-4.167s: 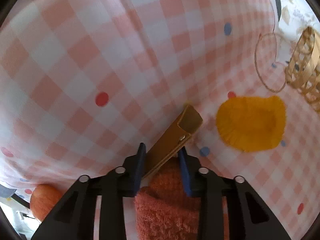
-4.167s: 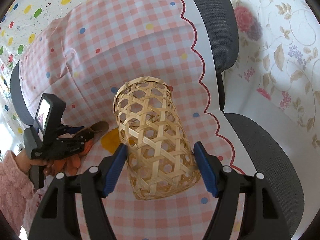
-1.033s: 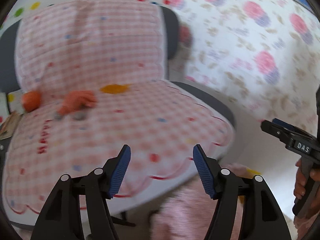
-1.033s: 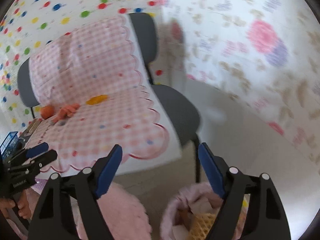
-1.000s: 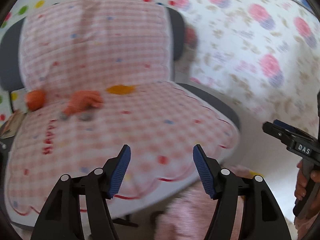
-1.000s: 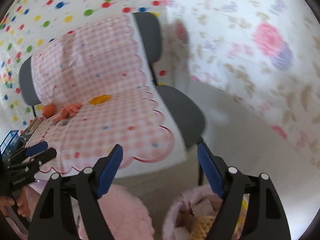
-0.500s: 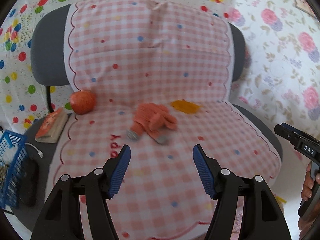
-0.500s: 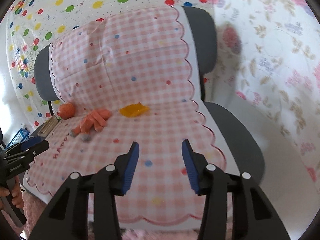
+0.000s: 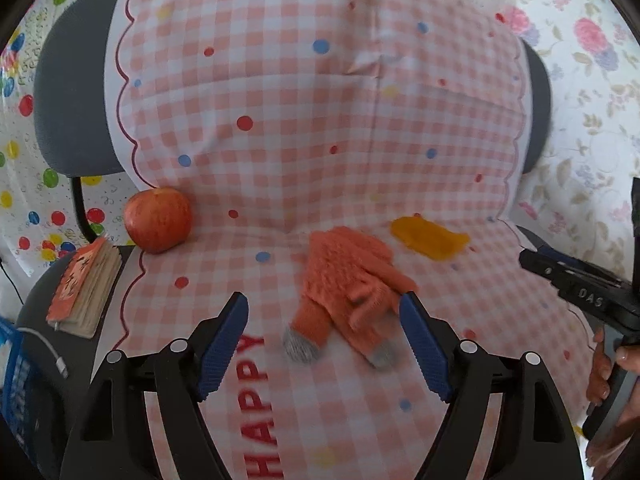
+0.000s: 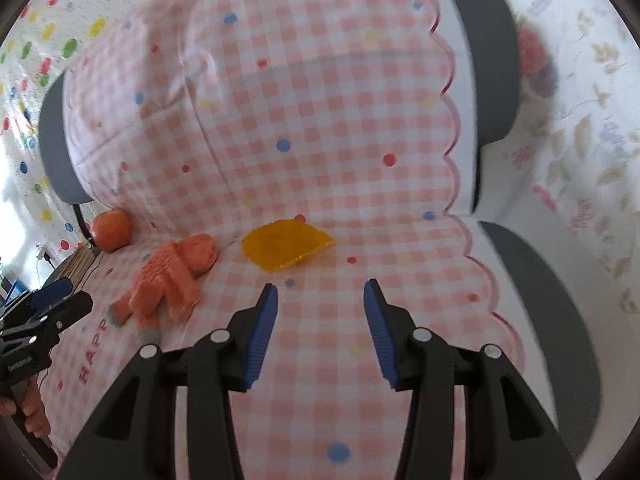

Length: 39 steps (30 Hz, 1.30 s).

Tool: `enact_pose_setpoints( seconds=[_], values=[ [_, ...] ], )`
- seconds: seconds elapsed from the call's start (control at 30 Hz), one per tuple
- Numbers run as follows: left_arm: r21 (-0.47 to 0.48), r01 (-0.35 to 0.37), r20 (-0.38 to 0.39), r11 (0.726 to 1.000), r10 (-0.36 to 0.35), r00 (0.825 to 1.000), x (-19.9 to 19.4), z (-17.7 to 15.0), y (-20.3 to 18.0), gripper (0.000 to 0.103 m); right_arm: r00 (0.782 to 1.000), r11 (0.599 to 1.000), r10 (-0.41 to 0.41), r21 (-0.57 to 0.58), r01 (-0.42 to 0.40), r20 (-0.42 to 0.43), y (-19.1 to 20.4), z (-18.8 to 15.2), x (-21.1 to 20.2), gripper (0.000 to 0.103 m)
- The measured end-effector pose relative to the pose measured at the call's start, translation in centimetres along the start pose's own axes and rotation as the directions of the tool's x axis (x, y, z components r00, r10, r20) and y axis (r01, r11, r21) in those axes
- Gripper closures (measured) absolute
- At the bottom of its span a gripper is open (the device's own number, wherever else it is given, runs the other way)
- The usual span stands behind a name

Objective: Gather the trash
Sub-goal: 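Grasp the orange knitted toy with the left gripper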

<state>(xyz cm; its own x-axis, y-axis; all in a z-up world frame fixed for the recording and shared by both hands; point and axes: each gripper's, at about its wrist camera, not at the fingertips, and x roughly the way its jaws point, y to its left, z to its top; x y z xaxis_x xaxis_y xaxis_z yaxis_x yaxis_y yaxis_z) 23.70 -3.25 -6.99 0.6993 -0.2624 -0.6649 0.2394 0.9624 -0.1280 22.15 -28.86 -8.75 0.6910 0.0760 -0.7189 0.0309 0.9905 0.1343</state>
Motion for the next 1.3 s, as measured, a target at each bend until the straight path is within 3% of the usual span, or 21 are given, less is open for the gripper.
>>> enact_pose_setpoints(
  seconds=[0.07,0.13,0.2,0.33,0.47,0.5,0.57,0.63,0.83,1.0,1.17,1.3],
  values=[
    [-0.002,-0.006,0.001,1.0,0.006,1.0,0.9,0.6,0.3,0.025,1.0,1.0,0.006,-0.005,-0.006,-0.014,0.4,0.5,1.6,0.06],
    [-0.004,-0.015,0.004,1.0,0.015,1.0,1.6,1.1,0.6,0.025,0.999,1.0,0.013,-0.006,-0.014,-0.029,0.7,0.9,3.2,0.069],
    [-0.004,-0.019,0.004,1.0,0.019,1.0,2.2,1.6,0.7,0.025,0.999,0.999,0.032,0.016,-0.032,-0.044,0.5,1.3,4.5,0.069],
    [-0.002,-0.024,-0.002,1.0,0.024,1.0,2.9,2.2,0.7,0.025,0.997,0.995,0.043,0.092,-0.036,-0.072,-0.3,2.1,7.0,0.053],
    [0.006,-0.018,-0.017,1.0,0.018,1.0,3.4,1.9,0.8,0.025,0.989,0.982,0.08,0.181,-0.057,-0.122,-0.9,2.7,9.6,0.053],
    [0.003,-0.018,-0.022,1.0,0.018,1.0,3.5,1.8,0.9,0.025,0.987,0.979,0.082,0.197,-0.053,-0.139,-0.9,2.8,10.4,0.056],
    [-0.001,-0.016,-0.033,1.0,0.016,0.999,3.6,1.6,0.9,0.025,0.987,0.976,0.077,0.211,-0.046,-0.141,-1.0,2.8,10.7,0.086],
    [0.012,-0.011,-0.041,1.0,0.011,0.999,3.4,1.3,0.6,0.025,0.988,0.972,0.1,0.223,-0.072,-0.117,-1.0,2.8,10.0,0.101],
    [0.04,0.021,-0.048,0.999,-0.019,0.999,3.3,1.0,-0.3,0.025,0.994,0.985,0.104,0.135,-0.105,0.017,-0.8,3.1,3.4,0.102],
    [0.042,0.046,-0.069,0.998,-0.043,0.997,4.5,1.4,-1.4,0.027,0.992,0.997,0.052,0.046,-0.058,0.112,-0.9,2.4,-2.8,0.102],
    [0.062,-0.029,-0.137,0.998,0.037,0.99,7.8,2.0,-1.9,0.029,0.988,0.999,0.024,0.03,-0.029,0.153,-1.5,1.3,-6.0,0.102],
    [0.025,0.014,-0.192,1.0,-0.009,0.981,9.4,2.2,-1.1,0.041,0.988,0.999,0.025,0.034,-0.031,0.153,-1.8,0.4,-6.9,0.102]
  ],
)
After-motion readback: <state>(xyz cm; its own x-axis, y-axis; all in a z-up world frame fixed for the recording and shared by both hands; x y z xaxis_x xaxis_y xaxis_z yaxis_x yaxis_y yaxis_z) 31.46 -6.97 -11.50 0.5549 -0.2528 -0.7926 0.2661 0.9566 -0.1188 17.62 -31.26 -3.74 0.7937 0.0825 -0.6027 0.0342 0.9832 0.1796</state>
